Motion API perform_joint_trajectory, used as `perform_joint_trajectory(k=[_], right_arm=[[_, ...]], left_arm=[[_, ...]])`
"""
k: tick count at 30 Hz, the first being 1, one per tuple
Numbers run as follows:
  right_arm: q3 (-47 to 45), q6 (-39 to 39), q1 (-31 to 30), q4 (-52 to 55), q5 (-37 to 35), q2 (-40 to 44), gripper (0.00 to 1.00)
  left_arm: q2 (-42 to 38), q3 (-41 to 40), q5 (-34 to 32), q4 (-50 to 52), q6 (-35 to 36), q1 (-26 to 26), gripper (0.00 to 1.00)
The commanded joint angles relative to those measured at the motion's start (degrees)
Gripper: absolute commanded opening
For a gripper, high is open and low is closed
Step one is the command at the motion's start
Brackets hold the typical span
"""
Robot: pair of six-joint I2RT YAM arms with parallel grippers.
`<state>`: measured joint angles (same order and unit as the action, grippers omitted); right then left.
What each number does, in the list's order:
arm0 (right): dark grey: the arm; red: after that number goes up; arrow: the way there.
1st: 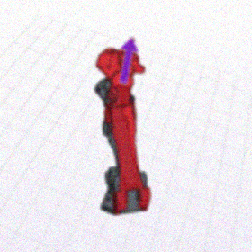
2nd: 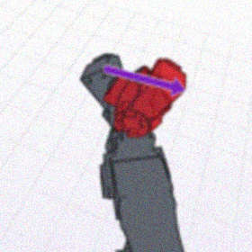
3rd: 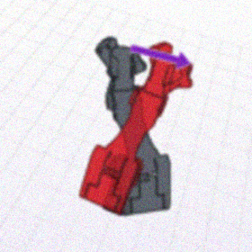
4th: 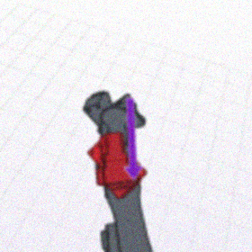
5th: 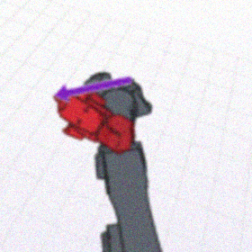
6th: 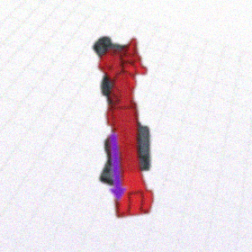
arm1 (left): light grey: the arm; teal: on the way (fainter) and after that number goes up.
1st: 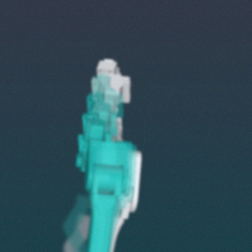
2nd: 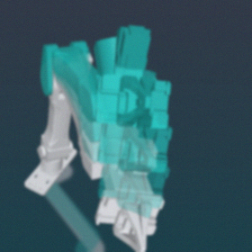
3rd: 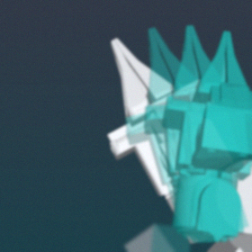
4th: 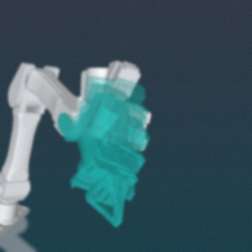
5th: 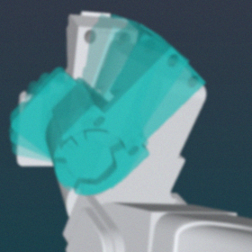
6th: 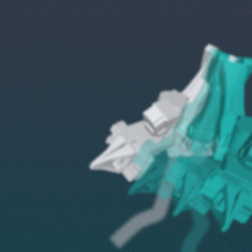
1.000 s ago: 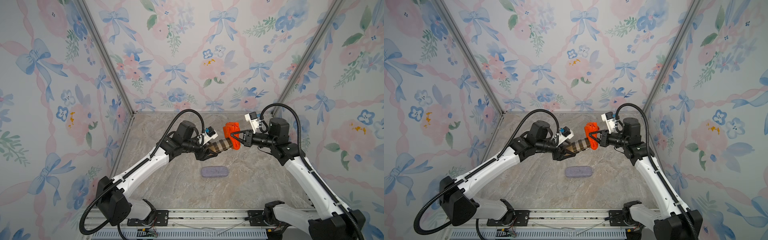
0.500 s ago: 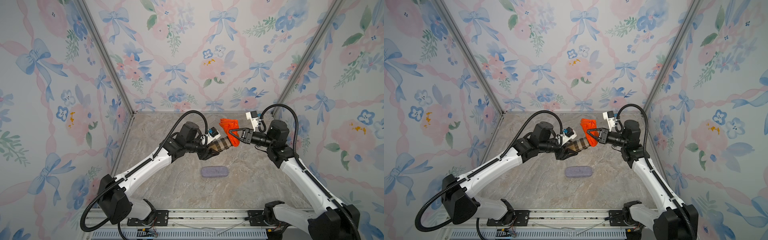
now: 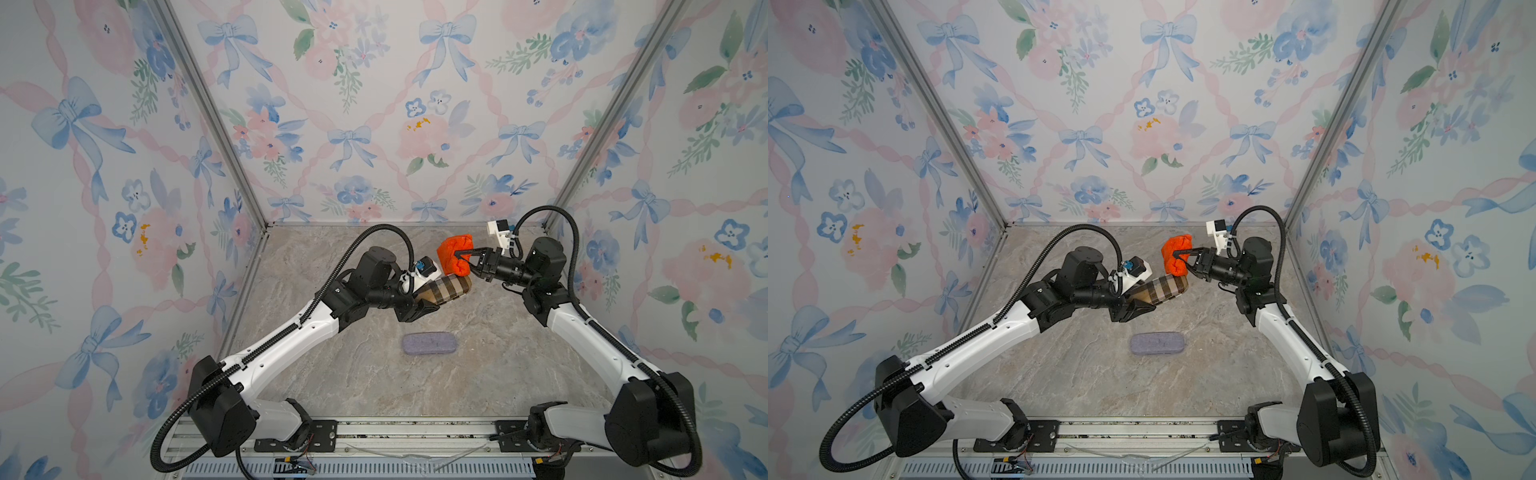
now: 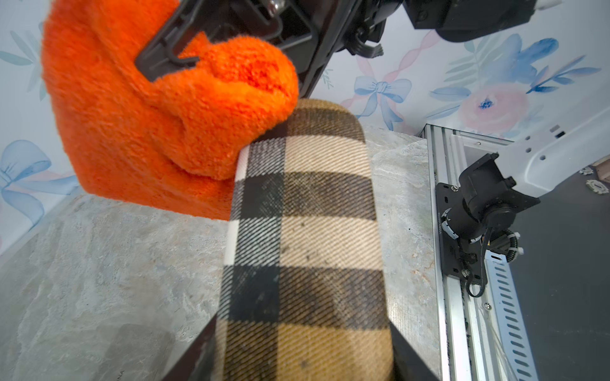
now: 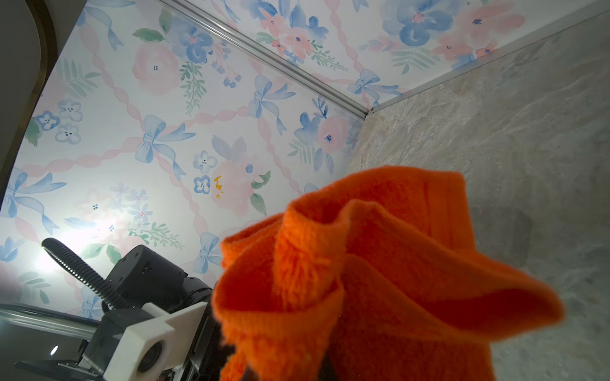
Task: Wipe the eyeglass case
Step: Wipe the dirt from the eyeglass case.
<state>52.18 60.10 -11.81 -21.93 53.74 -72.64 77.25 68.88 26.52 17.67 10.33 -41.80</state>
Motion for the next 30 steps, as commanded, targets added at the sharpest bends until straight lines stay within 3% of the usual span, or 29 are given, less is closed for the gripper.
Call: perform_joint_trajectory(k=[1, 11, 16, 19, 23, 27, 30], right_arm=[[-2.76, 2.77, -0.68, 2.77, 4.96, 3.57, 0.0], [-7.89, 12.56, 1.15, -0.33, 7.1, 8.49, 0.0], [-7.85, 17.99, 3.8, -3.74, 8.99, 10.93, 0.0], [-3.98, 9.81, 6.57, 8.38, 9.0, 13.59, 0.0], [6.39, -16.64, 8.28, 40.71, 2.58, 15.29, 0.0], [10.17, -28.65, 8.4, 52.01, -6.09, 15.75, 0.0], [11.73, -34.74, 8.54, 58.76, -14.86, 15.37, 0.0]], left_arm=[[0.36, 0.47, -5.42, -10.31, -2.16, 2.98, 0.34], [0.84, -1.62, -12.11, -16.65, -5.17, 5.02, 0.34], [0.46, -2.21, -11.84, -16.63, -5.34, 5.85, 0.34], [-0.17, -3.19, -9.14, -16.05, -4.3, 5.84, 0.35], [0.4, -2.86, -5.31, -12.01, 1.0, 5.85, 0.34], [3.2, 0.94, -3.66, -3.77, 8.83, 5.72, 0.34], [4.88, 1.56, -5.0, -2.98, 11.99, 5.43, 0.34]])
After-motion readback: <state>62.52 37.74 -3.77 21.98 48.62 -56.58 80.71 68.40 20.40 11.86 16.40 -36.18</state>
